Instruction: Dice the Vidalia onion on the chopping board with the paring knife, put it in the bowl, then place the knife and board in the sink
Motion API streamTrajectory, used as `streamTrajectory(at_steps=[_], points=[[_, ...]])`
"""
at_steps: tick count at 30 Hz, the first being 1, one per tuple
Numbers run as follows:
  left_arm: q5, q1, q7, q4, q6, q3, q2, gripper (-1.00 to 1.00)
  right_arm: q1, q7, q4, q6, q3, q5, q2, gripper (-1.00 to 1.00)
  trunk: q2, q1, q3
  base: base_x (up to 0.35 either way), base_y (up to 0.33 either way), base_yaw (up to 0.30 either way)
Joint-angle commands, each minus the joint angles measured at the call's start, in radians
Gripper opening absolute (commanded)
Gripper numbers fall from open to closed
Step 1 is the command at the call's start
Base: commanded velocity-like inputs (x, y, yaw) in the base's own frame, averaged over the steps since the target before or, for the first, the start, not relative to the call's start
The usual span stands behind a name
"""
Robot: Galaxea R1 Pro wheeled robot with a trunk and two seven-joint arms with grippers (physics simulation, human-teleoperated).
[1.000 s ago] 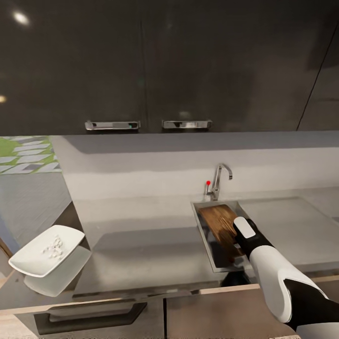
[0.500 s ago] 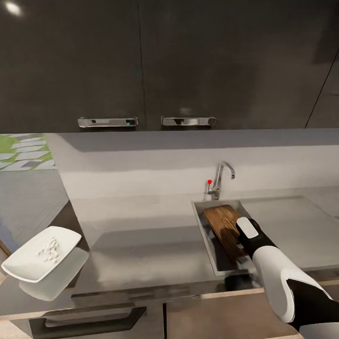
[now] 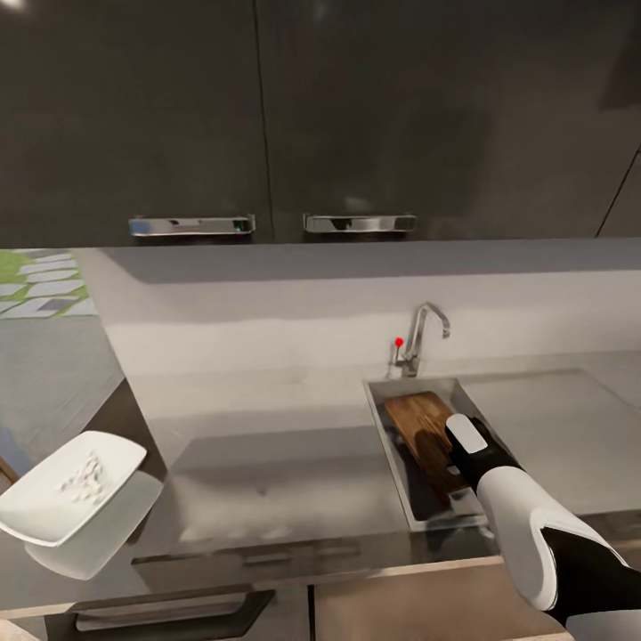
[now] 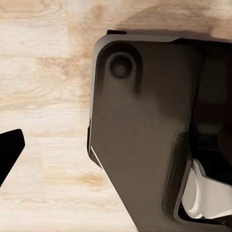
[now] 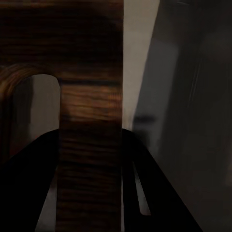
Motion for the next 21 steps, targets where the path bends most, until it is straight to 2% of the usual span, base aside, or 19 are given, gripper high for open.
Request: streamTrajectory(at_steps=[1, 6, 21], points=[[0.008, -0.002, -0.001, 0.004, -0.007, -0.009, 0.0, 1.0, -0.001, -0.004, -0.001, 0.0, -0.002, -0.001, 0.0, -1.0, -0.002, 0.001, -0.004, 0.184, 0.0, 0.0], [0.007, -0.002, -0.002, 0.005, -0.007, -0.009, -0.001, 1.0, -0.001, -0.004, 0.003, -0.043, -0.002, 0.0, 0.001, -1.0, -0.002, 0.001, -0.012, 0.155, 0.0, 0.0], [0.008, -0.002, 0.0, 0.005, -0.006, -0.009, -0.003, 1.0, -0.001, -0.002, 0.024, -0.049, -0.002, -0.001, 0.001, -1.0, -0.002, 0.001, -0.036, 0.008, 0.0, 0.0]])
